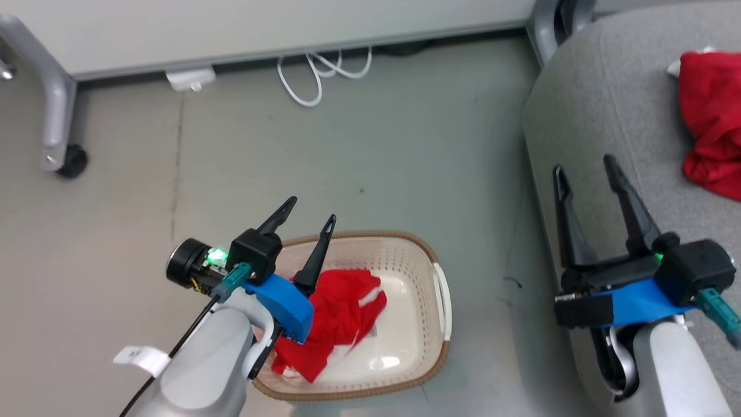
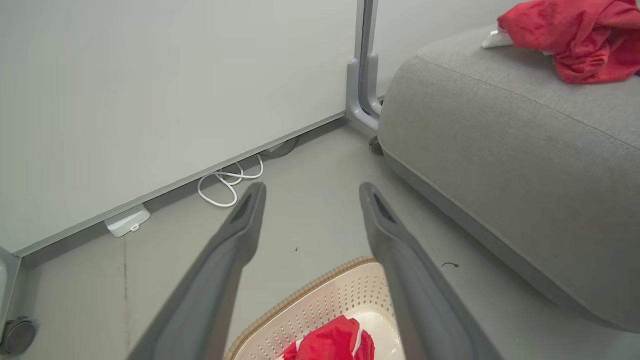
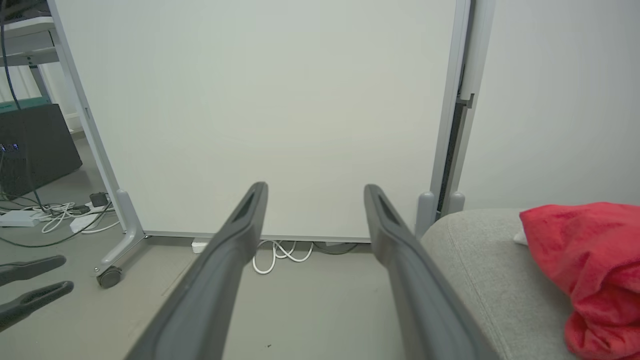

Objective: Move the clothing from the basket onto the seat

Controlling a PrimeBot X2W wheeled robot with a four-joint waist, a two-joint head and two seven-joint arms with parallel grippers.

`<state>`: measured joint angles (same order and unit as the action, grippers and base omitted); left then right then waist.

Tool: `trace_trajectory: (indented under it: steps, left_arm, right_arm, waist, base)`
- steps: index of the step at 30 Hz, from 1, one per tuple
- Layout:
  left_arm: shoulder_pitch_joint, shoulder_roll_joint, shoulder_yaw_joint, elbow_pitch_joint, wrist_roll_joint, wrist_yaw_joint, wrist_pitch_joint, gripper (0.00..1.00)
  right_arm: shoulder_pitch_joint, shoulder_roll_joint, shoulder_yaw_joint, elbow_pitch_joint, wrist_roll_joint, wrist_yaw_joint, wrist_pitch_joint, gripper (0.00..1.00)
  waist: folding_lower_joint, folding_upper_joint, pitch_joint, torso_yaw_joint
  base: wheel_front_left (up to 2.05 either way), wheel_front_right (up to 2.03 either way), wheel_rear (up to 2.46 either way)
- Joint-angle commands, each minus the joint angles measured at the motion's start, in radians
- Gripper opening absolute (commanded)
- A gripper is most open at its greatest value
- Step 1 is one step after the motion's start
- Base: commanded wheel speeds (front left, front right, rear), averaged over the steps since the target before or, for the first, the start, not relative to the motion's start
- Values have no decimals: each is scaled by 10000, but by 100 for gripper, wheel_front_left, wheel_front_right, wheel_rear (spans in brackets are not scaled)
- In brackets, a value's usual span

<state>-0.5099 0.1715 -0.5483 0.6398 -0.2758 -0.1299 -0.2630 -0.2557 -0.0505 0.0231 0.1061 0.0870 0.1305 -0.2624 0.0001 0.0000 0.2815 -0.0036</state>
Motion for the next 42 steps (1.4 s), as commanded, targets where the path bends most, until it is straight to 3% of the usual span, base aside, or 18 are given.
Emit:
trace_trajectory:
  steps: [1, 14, 24, 42]
  left_arm:
    - [-432, 92, -354, 388, -116, -2, -28, 100]
    - [-2874, -50, -3199, 3793, -611, -3, -24, 100]
    - [-4297, -177, -4639, 5783, -466, -3, 720, 100]
    - [-5775, 193, -5811, 6475, 501, 436, 2352, 100]
  right_arm:
    - [-331, 0, -66, -103, -125, 5, -38, 100]
    - [-1838, -207, 257, -639, -332, 5, -38, 100]
    - [-2463, -277, 293, -1044, -402, 5, -38, 100]
    - [-2602, -149, 132, -1882, -845, 5, -38, 100]
  waist:
    - [-1, 0, 831, -340]
    - [-1, 0, 3544, -728]
    - [-1, 0, 5029, -946]
    - [-1, 0, 6850, -1156]
  base:
    - [0, 0, 0]
    - [0, 0, 0]
    - [0, 0, 0]
    - [0, 0, 0]
